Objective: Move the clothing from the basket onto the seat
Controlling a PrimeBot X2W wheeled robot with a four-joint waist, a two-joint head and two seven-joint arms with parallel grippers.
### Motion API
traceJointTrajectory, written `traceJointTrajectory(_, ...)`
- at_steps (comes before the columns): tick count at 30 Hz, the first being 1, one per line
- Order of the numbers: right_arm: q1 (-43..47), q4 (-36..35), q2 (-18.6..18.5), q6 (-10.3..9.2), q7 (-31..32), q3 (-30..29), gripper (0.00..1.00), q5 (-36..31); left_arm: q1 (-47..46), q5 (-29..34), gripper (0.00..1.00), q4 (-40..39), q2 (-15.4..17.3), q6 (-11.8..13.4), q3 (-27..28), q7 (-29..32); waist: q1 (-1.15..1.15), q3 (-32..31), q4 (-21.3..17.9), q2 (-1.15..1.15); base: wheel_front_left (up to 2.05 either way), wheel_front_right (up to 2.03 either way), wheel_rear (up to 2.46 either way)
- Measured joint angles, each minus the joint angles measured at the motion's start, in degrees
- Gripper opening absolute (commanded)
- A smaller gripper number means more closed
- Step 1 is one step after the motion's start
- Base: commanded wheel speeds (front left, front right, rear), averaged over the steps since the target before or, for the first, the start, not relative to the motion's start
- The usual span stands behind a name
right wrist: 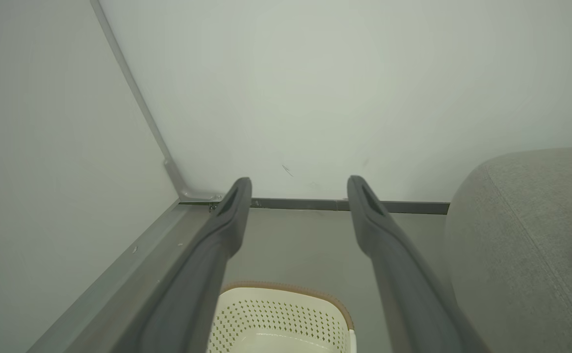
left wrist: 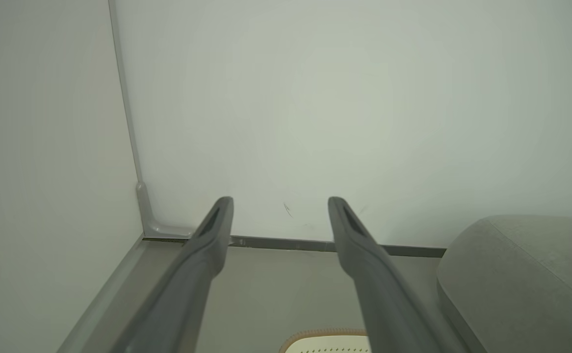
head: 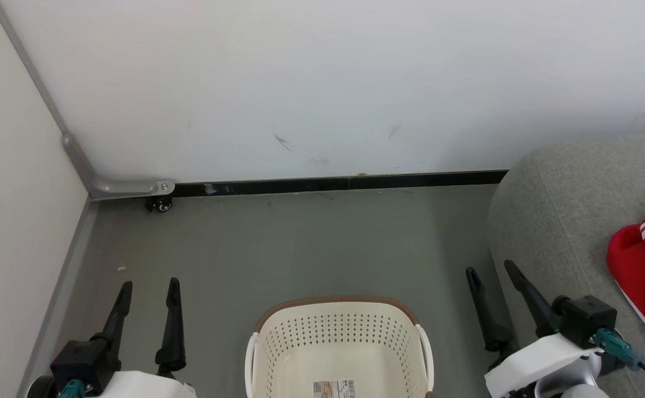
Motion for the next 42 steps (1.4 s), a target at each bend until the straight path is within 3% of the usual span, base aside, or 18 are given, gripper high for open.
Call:
traceJointTrajectory(22,4.1,-3.2,0.7,0.0,2.3,-1.2,1.0,-3.0,0.9,3.0,1.0,0.2,-1.5,0.0,0.1,0.0,0.0,-0.1,-0.2,0.0,0.0,0.0,0.0)
traceJointTrajectory(42,6.7,-4.6,0.8,0.0,2.4,-1.1,1.0,-1.1,1.4,5.5,1.0,2.3,-1.7,1.3,0.2,0.0,0.0,-0.8,-0.2,0.0,0.0,0.0,0.0)
